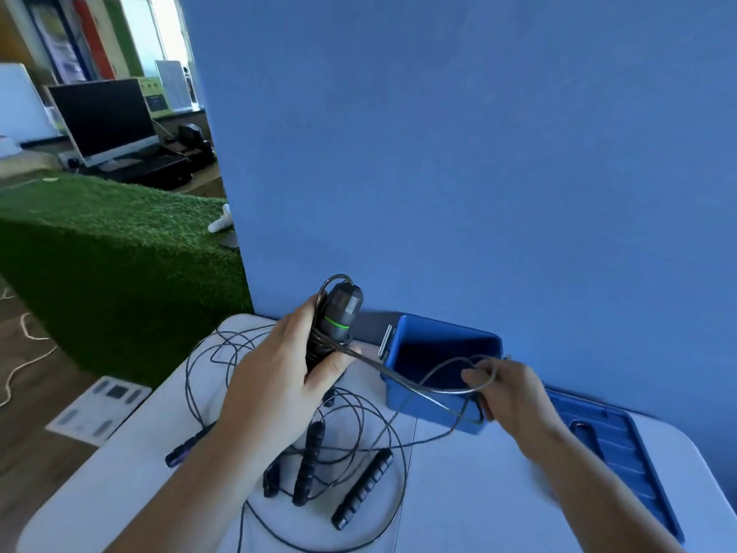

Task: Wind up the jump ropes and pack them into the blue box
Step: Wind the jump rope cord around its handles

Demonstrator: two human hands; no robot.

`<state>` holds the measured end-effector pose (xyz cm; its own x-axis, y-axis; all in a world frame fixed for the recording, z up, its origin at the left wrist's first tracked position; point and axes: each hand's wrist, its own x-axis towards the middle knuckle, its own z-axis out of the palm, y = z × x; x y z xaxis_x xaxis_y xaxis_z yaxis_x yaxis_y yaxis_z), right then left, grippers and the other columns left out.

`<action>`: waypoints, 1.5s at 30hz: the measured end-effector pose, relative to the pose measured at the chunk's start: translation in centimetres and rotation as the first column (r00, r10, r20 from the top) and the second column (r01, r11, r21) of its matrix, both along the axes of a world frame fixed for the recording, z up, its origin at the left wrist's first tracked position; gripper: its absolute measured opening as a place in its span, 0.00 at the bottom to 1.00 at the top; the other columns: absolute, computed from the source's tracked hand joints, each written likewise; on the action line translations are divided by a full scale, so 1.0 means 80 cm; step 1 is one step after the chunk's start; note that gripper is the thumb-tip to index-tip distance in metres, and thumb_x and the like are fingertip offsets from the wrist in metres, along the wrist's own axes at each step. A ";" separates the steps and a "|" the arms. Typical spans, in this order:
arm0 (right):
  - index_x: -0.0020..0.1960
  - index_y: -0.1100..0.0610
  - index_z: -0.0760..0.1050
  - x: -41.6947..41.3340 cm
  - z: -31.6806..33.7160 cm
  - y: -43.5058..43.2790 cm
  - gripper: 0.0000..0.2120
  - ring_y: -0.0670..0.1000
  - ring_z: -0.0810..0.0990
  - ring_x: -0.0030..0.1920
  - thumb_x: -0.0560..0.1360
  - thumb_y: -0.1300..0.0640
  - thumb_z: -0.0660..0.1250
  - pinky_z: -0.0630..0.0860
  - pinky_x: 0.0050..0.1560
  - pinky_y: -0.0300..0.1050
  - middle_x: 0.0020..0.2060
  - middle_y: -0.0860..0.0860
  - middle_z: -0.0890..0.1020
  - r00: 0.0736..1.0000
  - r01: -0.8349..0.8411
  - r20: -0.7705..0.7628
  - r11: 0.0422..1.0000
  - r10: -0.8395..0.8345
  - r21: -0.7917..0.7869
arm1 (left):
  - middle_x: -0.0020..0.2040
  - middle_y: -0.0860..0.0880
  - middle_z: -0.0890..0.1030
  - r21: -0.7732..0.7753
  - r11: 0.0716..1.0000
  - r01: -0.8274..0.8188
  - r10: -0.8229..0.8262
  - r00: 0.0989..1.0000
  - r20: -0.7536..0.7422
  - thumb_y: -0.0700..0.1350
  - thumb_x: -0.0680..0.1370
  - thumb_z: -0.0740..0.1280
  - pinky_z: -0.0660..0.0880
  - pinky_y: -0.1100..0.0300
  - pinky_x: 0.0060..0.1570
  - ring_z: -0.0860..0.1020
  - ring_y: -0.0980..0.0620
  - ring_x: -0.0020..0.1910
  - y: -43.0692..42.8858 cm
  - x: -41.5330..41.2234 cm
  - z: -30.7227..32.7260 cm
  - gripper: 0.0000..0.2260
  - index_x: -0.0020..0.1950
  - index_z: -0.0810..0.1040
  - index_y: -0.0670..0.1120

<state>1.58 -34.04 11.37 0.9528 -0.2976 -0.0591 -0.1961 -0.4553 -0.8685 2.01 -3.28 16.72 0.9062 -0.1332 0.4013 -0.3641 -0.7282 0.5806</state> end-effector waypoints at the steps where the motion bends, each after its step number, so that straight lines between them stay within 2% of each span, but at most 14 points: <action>1: 0.33 0.58 0.75 0.001 0.004 -0.008 0.13 0.50 0.69 0.25 0.75 0.59 0.73 0.67 0.32 0.46 0.22 0.49 0.71 1.000 0.015 0.010 0.996 -0.016 0.083 | 0.66 0.64 0.74 -0.048 0.999 -0.010 0.009 0.999 -0.031 0.66 0.79 0.64 0.67 0.78 0.39 0.75 0.64 0.56 0.001 0.002 -0.005 0.25 0.75 0.64 0.66; 4: 0.37 0.61 0.78 -0.003 0.019 -0.034 0.08 0.53 0.69 0.27 0.75 0.63 0.74 0.66 0.30 0.46 0.25 0.52 0.72 0.998 0.053 0.024 0.958 -0.063 0.282 | 0.69 0.62 0.73 0.065 0.998 -0.018 0.018 1.000 0.005 0.67 0.78 0.64 0.69 0.71 0.44 0.76 0.61 0.58 0.000 0.001 -0.005 0.29 0.77 0.59 0.66; 7: 0.37 0.61 0.82 -0.008 0.027 -0.058 0.07 0.54 0.69 0.30 0.73 0.62 0.75 0.67 0.32 0.48 0.27 0.55 0.73 0.996 0.070 0.031 0.956 -0.082 0.284 | 0.69 0.62 0.73 0.103 0.993 -0.054 0.053 0.998 0.019 0.68 0.78 0.63 0.74 0.61 0.46 0.77 0.58 0.59 -0.005 0.003 0.001 0.30 0.77 0.58 0.67; 13: 0.41 0.66 0.79 -0.013 0.049 -0.067 0.08 0.55 0.75 0.32 0.78 0.68 0.65 0.72 0.31 0.44 0.31 0.57 0.81 0.992 0.068 0.072 0.928 -0.101 0.366 | 0.67 0.61 0.74 0.087 0.995 -0.040 0.036 0.998 0.047 0.66 0.79 0.64 0.65 0.73 0.44 0.76 0.59 0.58 -0.023 -0.004 0.015 0.28 0.77 0.61 0.63; 16: 0.46 0.64 0.74 -0.017 0.065 -0.064 0.08 0.57 0.76 0.32 0.80 0.70 0.58 0.74 0.34 0.47 0.31 0.59 0.83 0.989 0.060 0.090 0.877 -0.117 0.477 | 0.68 0.59 0.74 0.069 0.997 -0.027 0.025 0.999 0.027 0.67 0.78 0.63 0.68 0.64 0.44 0.77 0.55 0.58 -0.027 -0.005 0.019 0.29 0.77 0.61 0.63; 19: 0.50 0.64 0.74 -0.022 0.075 -0.067 0.10 0.59 0.76 0.34 0.81 0.70 0.54 0.75 0.39 0.51 0.27 0.58 0.77 0.986 0.049 0.105 0.835 -0.126 0.548 | 0.67 0.58 0.74 0.090 0.996 -0.015 0.012 0.999 0.032 0.66 0.78 0.63 0.67 0.65 0.43 0.76 0.56 0.57 -0.028 -0.005 0.021 0.29 0.77 0.61 0.62; 22: 0.55 0.62 0.77 -0.025 0.080 -0.069 0.12 0.55 0.71 0.29 0.84 0.65 0.54 0.77 0.33 0.48 0.25 0.52 0.64 0.990 0.022 0.100 0.802 -0.102 0.598 | 0.67 0.58 0.75 0.094 0.995 -0.019 0.017 1.000 0.021 0.66 0.78 0.63 0.68 0.64 0.43 0.77 0.56 0.57 -0.025 -0.005 0.022 0.29 0.77 0.61 0.62; 25: 0.54 0.54 0.77 -0.025 0.083 -0.073 0.13 0.47 0.59 0.22 0.86 0.57 0.54 0.69 0.23 0.40 0.26 0.47 0.58 0.995 0.007 0.068 0.704 -0.079 0.710 | 0.67 0.58 0.75 0.093 0.995 -0.021 0.020 1.000 0.012 0.68 0.78 0.62 0.71 0.61 0.45 0.77 0.54 0.58 -0.024 -0.007 0.024 0.29 0.77 0.62 0.61; 29: 0.45 0.51 0.70 -0.024 0.087 -0.085 0.09 0.42 0.57 0.19 0.83 0.55 0.57 0.52 0.17 0.34 0.27 0.46 0.61 0.999 0.032 -0.008 0.567 -0.045 0.823 | 0.57 0.57 0.78 0.142 0.989 -0.044 0.038 0.998 0.043 0.73 0.75 0.55 0.79 0.51 0.42 0.80 0.50 0.50 -0.024 -0.011 0.031 0.31 0.73 0.66 0.59; 33: 0.42 0.52 0.67 -0.028 0.102 -0.089 0.07 0.45 0.64 0.21 0.70 0.58 0.66 0.58 0.15 0.35 0.29 0.49 0.72 0.999 -0.026 0.046 0.514 -0.027 0.857 | 0.58 0.56 0.78 0.142 0.988 -0.054 0.049 0.998 0.034 0.73 0.75 0.56 0.79 0.50 0.43 0.80 0.50 0.51 -0.024 -0.012 0.034 0.32 0.74 0.66 0.59; 36: 0.46 0.58 0.76 -0.034 0.105 -0.093 0.03 0.50 0.75 0.29 0.73 0.60 0.68 0.73 0.24 0.38 0.31 0.53 0.78 0.988 0.002 0.106 0.685 -0.116 0.728 | 0.56 0.57 0.78 0.137 0.990 -0.046 0.042 0.999 0.031 0.71 0.74 0.57 0.77 0.51 0.41 0.79 0.50 0.49 -0.024 -0.011 0.038 0.32 0.74 0.66 0.58; 39: 0.58 0.61 0.77 -0.043 0.093 -0.090 0.08 0.55 0.76 0.30 0.80 0.66 0.65 0.81 0.31 0.46 0.31 0.58 0.77 0.982 0.100 0.115 0.922 -0.153 0.373 | 0.55 0.57 0.78 0.140 0.989 -0.039 0.035 0.999 0.030 0.72 0.73 0.56 0.77 0.51 0.40 0.79 0.50 0.46 -0.023 -0.011 0.040 0.32 0.73 0.67 0.58; 42: 0.62 0.51 0.72 -0.050 0.079 -0.079 0.18 0.55 0.79 0.28 0.77 0.67 0.70 0.83 0.35 0.52 0.30 0.58 0.81 0.983 0.114 0.127 0.980 -0.136 0.165 | 0.55 0.56 0.78 0.134 0.990 -0.036 0.032 0.999 0.032 0.73 0.75 0.56 0.78 0.51 0.41 0.79 0.49 0.47 -0.025 -0.011 0.040 0.32 0.73 0.66 0.58; 45: 0.49 0.52 0.76 -0.052 0.071 -0.071 0.07 0.56 0.83 0.29 0.77 0.62 0.71 0.85 0.41 0.58 0.30 0.56 0.83 0.995 0.048 0.093 0.997 -0.042 -0.061 | 0.54 0.56 0.78 0.123 0.992 -0.032 0.030 0.999 0.024 0.73 0.75 0.57 0.78 0.49 0.42 0.79 0.48 0.48 -0.029 -0.010 0.041 0.31 0.72 0.67 0.58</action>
